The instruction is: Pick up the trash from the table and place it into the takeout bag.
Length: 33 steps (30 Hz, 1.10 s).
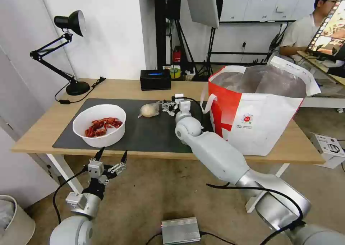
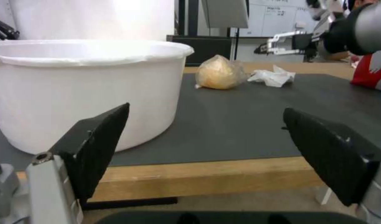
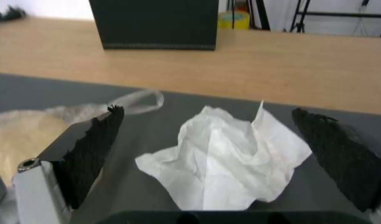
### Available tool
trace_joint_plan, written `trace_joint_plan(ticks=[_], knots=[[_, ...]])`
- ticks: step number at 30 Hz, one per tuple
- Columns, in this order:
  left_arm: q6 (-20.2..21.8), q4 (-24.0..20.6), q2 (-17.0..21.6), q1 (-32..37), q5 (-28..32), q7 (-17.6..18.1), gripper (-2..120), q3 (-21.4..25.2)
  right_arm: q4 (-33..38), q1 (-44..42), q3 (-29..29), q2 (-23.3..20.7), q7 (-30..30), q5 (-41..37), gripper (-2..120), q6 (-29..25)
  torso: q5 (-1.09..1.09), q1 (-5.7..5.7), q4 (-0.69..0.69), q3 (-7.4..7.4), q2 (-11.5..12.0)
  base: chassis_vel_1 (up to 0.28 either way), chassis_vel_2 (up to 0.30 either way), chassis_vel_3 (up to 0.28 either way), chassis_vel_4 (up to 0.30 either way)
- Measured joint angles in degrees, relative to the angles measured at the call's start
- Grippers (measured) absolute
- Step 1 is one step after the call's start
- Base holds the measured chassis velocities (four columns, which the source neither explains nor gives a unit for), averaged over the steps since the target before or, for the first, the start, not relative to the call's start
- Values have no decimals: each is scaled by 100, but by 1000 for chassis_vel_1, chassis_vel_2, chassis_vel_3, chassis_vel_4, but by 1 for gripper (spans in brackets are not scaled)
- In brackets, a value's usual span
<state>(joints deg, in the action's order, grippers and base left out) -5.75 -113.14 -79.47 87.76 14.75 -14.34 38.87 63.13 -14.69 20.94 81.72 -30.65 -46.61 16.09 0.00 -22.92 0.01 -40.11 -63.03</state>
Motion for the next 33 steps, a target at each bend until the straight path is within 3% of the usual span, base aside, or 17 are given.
trace_joint_plan(ticks=[21,29,31,33], knots=[[0,53,-124,-22,-16,-23,100,-36,-1351,334,-179,566,374,27,100,68,0,0,-1,0,0,0,0,0,0],[-8,83,-114,-11,-14,-32,100,-2,-1541,261,-221,628,458,129,100,39,0,1,0,0,0,0,0,0,0],[-10,90,-113,-11,-13,-33,100,-2,-1555,256,-230,635,461,135,99,35,0,1,-1,0,0,0,0,0,0],[-13,99,-113,-9,-13,-36,100,-9,-1569,250,-249,638,462,140,90,30,0,1,-1,1,0,0,0,0,0]])
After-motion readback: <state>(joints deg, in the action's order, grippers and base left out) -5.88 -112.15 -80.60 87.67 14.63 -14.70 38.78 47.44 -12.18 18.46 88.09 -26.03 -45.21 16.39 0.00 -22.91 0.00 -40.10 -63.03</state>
